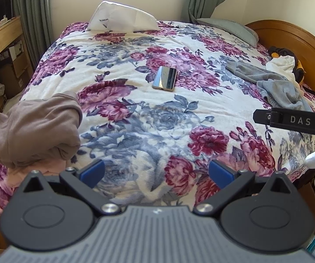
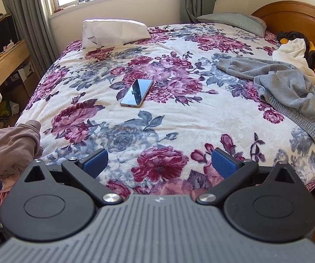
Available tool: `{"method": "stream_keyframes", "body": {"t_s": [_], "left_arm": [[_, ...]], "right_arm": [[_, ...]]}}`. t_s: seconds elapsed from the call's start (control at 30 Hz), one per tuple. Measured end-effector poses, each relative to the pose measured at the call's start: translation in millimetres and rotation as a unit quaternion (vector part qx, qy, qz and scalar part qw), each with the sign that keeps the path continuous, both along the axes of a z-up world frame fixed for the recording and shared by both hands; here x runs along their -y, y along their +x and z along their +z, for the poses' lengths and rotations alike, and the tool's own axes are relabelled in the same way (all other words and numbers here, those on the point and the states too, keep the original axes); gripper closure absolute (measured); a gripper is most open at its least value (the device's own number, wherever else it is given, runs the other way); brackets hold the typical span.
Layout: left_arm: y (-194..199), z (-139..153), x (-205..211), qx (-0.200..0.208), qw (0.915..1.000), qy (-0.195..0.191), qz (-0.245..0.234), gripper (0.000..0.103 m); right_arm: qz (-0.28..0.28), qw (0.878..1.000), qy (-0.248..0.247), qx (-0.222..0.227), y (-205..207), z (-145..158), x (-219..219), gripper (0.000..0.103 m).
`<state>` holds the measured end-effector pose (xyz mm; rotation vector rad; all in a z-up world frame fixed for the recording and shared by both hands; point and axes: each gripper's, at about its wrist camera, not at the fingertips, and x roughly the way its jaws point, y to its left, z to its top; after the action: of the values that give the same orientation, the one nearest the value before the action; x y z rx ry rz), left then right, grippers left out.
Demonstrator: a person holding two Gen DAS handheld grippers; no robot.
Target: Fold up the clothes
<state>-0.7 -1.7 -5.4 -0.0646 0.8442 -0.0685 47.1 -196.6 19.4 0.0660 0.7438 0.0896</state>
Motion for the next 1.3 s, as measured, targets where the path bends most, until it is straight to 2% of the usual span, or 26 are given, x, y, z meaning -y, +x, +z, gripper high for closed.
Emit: {"method": "stream_keyframes", "body": {"t_s": [1.3], "left_arm": [[-3.4, 0.0, 5.7, -0.003, 0.9999, 0.003, -0.01, 0.0]], "right_arm": [[0.005, 1.0, 0.007, -0.003, -0.1, 0.2, 3.5, 0.0]]}}
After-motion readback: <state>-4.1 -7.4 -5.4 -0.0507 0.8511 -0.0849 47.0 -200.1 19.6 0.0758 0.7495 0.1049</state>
